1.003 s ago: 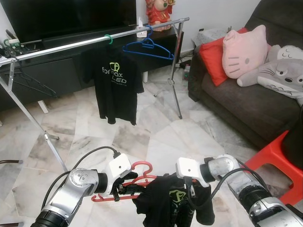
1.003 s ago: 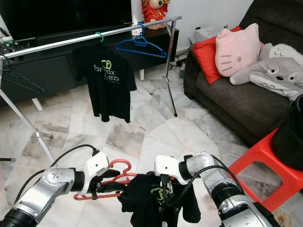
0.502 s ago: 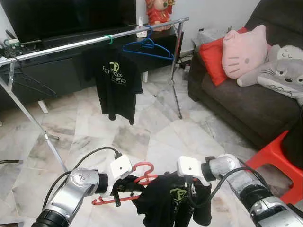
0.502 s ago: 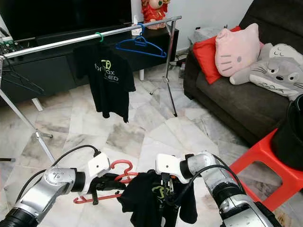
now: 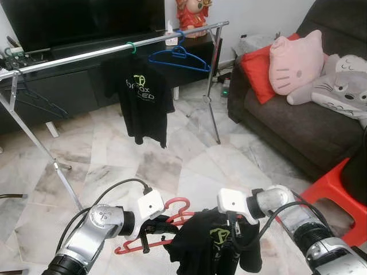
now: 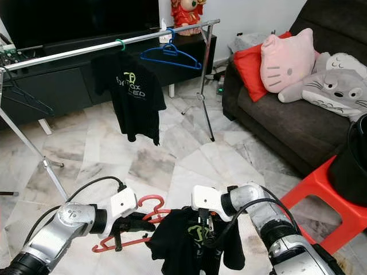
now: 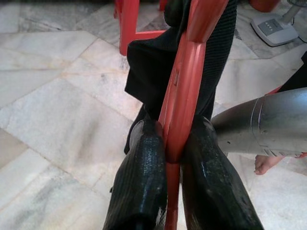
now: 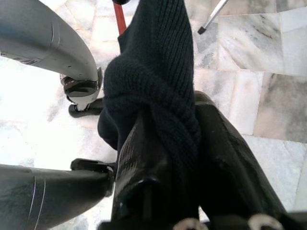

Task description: Hang hanger

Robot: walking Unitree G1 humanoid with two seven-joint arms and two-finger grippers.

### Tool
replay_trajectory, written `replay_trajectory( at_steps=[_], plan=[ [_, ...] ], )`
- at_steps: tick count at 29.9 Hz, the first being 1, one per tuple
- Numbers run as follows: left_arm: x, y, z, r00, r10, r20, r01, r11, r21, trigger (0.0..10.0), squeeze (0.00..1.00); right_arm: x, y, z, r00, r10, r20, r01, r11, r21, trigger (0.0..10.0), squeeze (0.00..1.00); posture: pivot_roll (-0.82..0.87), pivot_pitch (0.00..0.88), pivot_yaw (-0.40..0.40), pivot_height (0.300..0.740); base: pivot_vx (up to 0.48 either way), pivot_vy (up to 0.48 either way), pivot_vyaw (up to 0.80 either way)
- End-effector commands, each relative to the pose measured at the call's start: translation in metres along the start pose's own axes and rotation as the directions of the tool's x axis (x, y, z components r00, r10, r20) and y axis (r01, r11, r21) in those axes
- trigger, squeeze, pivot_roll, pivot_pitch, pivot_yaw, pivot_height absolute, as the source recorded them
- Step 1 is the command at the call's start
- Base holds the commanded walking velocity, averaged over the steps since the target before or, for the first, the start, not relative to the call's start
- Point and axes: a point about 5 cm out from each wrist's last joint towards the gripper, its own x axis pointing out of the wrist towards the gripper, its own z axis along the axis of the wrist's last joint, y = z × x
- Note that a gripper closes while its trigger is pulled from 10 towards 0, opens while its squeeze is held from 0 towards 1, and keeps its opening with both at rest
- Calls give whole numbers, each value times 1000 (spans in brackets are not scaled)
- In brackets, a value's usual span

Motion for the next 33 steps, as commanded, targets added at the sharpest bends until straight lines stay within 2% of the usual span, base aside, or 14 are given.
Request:
replay_trajectory(
  at_steps=[1,5,17,18,19,21,23,26,27,33],
  plan=[
    [-3,11,-2,995,101,-20,-101,995,-14,0,0,3,-1,14,997,32,75,-29,999,-37,10000,0,-16,0,-36,740,0,0,0],
    [-3,11,-1,994,109,-13,-109,994,-10,0,0,0,4,9,994,92,53,-91,995,-35,10000,0,-17,0,-39,740,0,0,0],
    [-3,12,-2,994,110,-7,-110,994,-9,0,0,-4,7,5,993,112,46,-112,994,-12,10000,8,-18,0,-44,740,0,0,0],
    [-3,12,-2,994,112,-6,-112,994,-10,0,0,-4,7,6,992,113,48,-113,994,-11,10000,200,-18,0,-44,740,0,0,0],
    [-3,12,-2,993,114,-3,-114,993,-12,0,0,-4,7,6,992,115,49,-114,993,-9,10000,325,-20,0,-47,740,0,0,0],
    [-3,12,-2,993,117,3,-117,993,-16,0,0,-4,7,6,993,110,48,-110,994,-12,10000,698,-20,0,-47,740,0,0,0],
    [-3,12,-2,992,124,15,-124,992,-21,0,0,-5,6,6,994,102,48,-101,995,-11,10000,949,-20,0,-47,740,0,0,0],
    [-4,13,-1,992,124,24,-124,992,-24,0,0,-6,5,6,994,101,48,-100,995,-9,10000,957,-23,0,-50,740,0,0,0],
    [-5,13,-1,992,121,32,-120,992,-30,0,0,-8,5,6,994,102,45,-102,995,-9,10000,1000,-25,0,-51,740,0,0,0],
    [-6,12,-1,993,113,45,-111,993,-38,0,0,-12,5,5,994,104,39,-103,995,-5,10000,1000,-30,0,-55,740,0,0,0]
  ],
)
